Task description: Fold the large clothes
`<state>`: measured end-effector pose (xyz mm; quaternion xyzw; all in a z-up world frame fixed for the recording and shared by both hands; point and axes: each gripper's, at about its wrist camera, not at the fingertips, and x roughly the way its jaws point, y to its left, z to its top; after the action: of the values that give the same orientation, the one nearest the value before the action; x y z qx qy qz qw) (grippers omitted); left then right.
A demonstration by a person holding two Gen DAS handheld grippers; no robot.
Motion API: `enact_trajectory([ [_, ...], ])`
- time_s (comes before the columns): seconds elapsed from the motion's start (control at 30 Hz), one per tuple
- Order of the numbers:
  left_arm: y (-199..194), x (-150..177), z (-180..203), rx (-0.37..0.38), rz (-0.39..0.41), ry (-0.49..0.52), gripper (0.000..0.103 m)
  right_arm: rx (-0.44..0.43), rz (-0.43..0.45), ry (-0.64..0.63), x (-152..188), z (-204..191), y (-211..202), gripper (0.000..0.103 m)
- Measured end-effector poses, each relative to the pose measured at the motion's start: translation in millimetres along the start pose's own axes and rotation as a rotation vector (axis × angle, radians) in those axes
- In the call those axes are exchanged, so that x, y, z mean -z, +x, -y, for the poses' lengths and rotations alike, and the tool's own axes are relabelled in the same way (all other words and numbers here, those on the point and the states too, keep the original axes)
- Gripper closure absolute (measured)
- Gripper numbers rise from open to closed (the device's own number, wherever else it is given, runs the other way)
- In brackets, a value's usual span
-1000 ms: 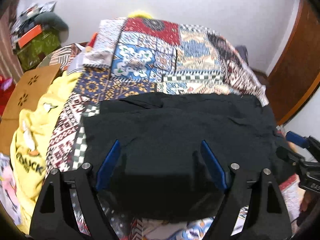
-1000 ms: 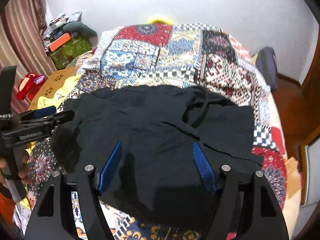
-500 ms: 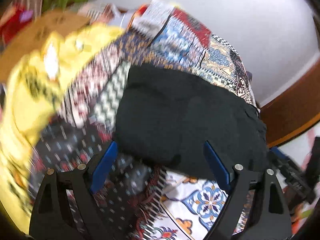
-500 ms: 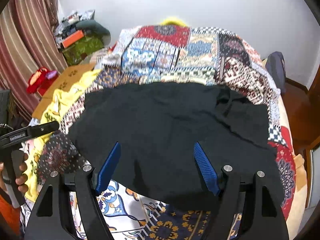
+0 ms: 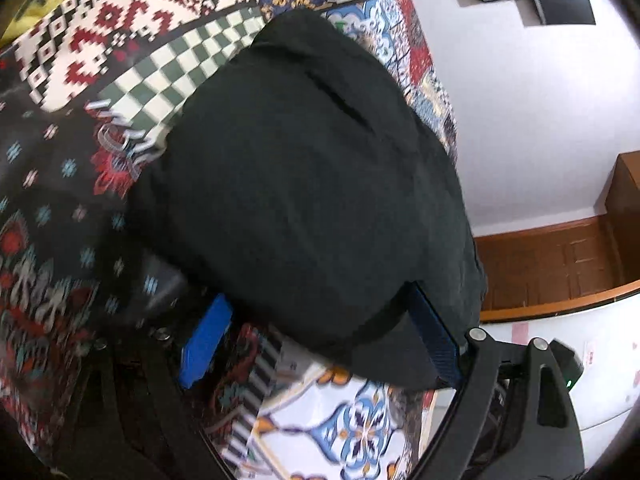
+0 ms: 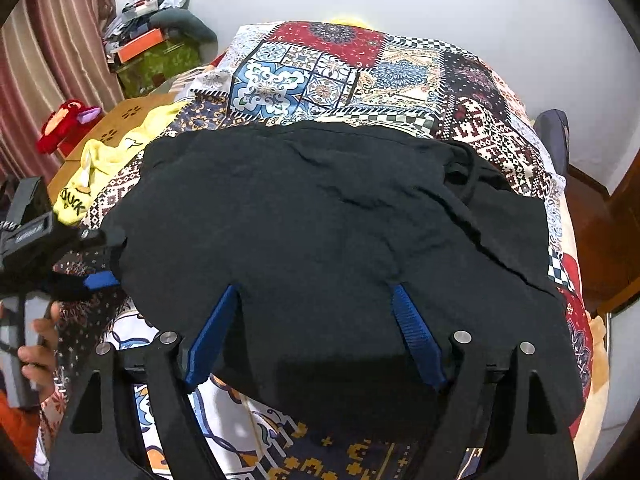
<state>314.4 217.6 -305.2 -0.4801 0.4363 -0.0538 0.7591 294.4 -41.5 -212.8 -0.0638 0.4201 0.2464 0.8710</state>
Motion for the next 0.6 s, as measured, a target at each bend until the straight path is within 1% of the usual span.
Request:
enact_trajectory([
  [0.1,4.6,-7.3,-1.4,0.023,0.041,-0.031,0.015,-0.015,0.000,0.013,-0.1,2.4,1.5,0.025],
  [0.17,8.6,-11.2,-2.1,0.031,0.083,-0.049,0.015,-0.028,0.002,0.024,-0.7,4.0,2.0,0.025],
  [0.27,18.2,-17.1,-5.2,0.052,0.127,-0.101,0.010,-0.041,0.003,0.034,-0.6,4.7,3.2,0.025],
  [0.33,26.3,-21.4,-5.8,0.061,0.145,-0.135,0.005,-0.043,0.001,0.032,-0.2,4.3,4.4,0.025],
  [0.37,28.0,-24.8,-5.4,0.059,0.154,-0.141,0.005,-0.043,0.000,0.030,-0.1,4.2,4.6,0.025],
  [0.47,32.9,-30.7,-1.9,0.026,0.177,-0.148,0.004,-0.046,0.002,0.031,0.4,5.1,4.6,0.025],
  [0.5,36.3,-33.0,2.1,0.000,0.187,-0.153,0.004,-0.049,0.002,0.033,0.5,5.5,4.4,0.025],
  [0.57,40.0,-38.1,10.7,-0.027,0.206,-0.147,0.004,-0.053,0.002,0.040,0.4,6.7,3.6,0.025],
  [0.6,44.4,-41.0,11.6,-0.042,0.221,-0.148,0.008,-0.055,0.000,0.045,0.2,7.7,3.0,0.025],
])
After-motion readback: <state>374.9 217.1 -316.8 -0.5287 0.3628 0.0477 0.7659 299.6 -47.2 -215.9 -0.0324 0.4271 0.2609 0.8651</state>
